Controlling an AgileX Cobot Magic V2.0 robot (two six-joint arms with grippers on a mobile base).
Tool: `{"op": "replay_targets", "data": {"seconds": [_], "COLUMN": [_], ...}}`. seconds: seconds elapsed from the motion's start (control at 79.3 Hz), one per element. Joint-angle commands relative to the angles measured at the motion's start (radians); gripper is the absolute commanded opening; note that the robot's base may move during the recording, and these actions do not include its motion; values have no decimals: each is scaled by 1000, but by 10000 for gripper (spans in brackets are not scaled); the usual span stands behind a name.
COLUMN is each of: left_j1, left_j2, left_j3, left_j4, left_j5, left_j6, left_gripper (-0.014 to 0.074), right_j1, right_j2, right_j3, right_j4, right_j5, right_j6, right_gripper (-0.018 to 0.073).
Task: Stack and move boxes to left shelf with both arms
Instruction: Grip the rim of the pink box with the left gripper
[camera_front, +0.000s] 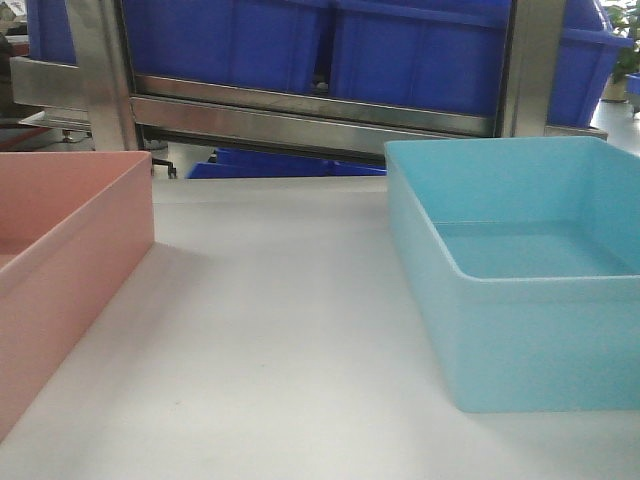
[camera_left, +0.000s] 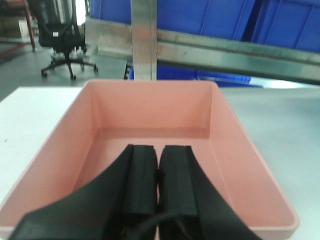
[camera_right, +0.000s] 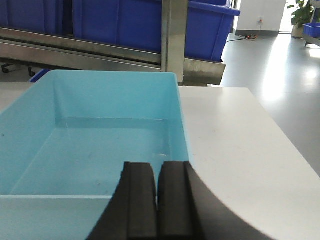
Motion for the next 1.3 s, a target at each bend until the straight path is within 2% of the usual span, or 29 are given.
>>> {"op": "replay_targets", "data": {"seconds": [0.0, 0.076, 0.29, 0.63, 0.895, 0.983, 1.059, 1.122, 1.198, 1.286], "left_j1": [-8, -8, -8, -8, -1, 35, 91, 146, 188, 226], "left_j2": [-11, -5, 172, 623, 873, 956, 1034, 1101, 1173, 1257], "left_j3": [-80, -121, -255, -485, -631, -688, -748, -798, -849, -914], "left_j4": [-21, -53, -53, -53, -65, -65, -64, -64, -66, -66], "left_j5": [3, 37, 184, 265, 283, 293, 329, 360, 392, 436], "left_j6": [3, 3, 3, 3, 3, 3, 5, 53, 105, 141], "left_gripper": [-7, -7, -7, -7, -7, -7, -7, 13, 92, 246], "right_j1": [-6, -6, -6, -6, -6, -6, -6, -6, -6, -6], "right_j2": [-19, -19, -19, -19, -19, -19, -19, -19, -19, -19], "right_j3": [-22, -22, -22, -22, -22, -22, -22, -22, -22, -22], "right_j4": [0, 0, 0, 0, 0, 0, 0, 0, 0, 0], "right_j5": [-83, -83, -83, -83, -83, -83, -83, -83, -83, -83], "right_j6": [-3, -3, -3, -3, -3, -3, -3, -3, -3, -3], "right_gripper": [54, 54, 54, 54, 54, 54, 54, 54, 54, 54]}}
